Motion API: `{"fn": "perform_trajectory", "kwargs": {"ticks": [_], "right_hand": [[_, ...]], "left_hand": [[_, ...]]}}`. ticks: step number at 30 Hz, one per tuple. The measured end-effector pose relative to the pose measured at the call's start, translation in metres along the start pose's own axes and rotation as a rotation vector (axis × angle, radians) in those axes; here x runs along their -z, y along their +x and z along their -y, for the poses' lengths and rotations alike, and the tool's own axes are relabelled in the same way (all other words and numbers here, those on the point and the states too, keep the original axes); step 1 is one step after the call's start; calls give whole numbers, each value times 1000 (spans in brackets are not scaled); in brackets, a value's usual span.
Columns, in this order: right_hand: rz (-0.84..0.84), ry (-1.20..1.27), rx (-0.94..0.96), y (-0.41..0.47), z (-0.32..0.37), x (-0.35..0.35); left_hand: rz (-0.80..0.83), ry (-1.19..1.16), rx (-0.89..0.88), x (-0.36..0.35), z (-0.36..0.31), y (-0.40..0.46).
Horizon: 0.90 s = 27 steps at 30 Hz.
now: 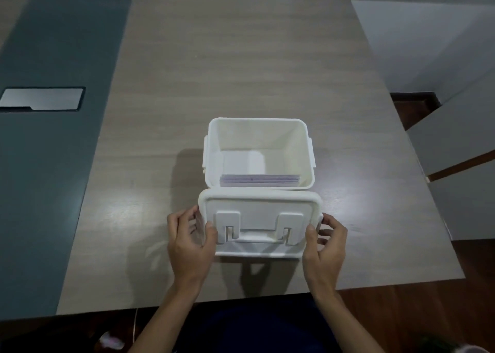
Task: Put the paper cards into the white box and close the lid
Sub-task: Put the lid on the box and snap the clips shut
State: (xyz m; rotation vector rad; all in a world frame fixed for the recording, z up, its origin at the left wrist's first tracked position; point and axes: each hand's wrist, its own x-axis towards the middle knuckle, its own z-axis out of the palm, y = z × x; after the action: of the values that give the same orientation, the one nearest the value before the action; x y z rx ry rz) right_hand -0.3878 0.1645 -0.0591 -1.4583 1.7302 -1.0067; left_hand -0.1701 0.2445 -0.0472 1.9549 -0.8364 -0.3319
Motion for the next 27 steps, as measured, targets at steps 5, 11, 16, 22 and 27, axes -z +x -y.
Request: {"fn": "perform_trajectory", "kwargs": {"ticks": [5,11,16,22,27], "right_hand": [[-67,73,107,13,26,5],[-32,63,159,44,54,1],[36,-74,196,86,60,-13],[106,-197,189,129,63,-32],[159,-234,161,147,57,-41]], "left_hand": [[-96,-81,-106,3,-20,12],[-73,-28,-86,-4,-39,40],[31,10,-67,-19,-44,76],[154,133,-47,-36,-54,109],[203,190,-5,-44,-50,125]]}}
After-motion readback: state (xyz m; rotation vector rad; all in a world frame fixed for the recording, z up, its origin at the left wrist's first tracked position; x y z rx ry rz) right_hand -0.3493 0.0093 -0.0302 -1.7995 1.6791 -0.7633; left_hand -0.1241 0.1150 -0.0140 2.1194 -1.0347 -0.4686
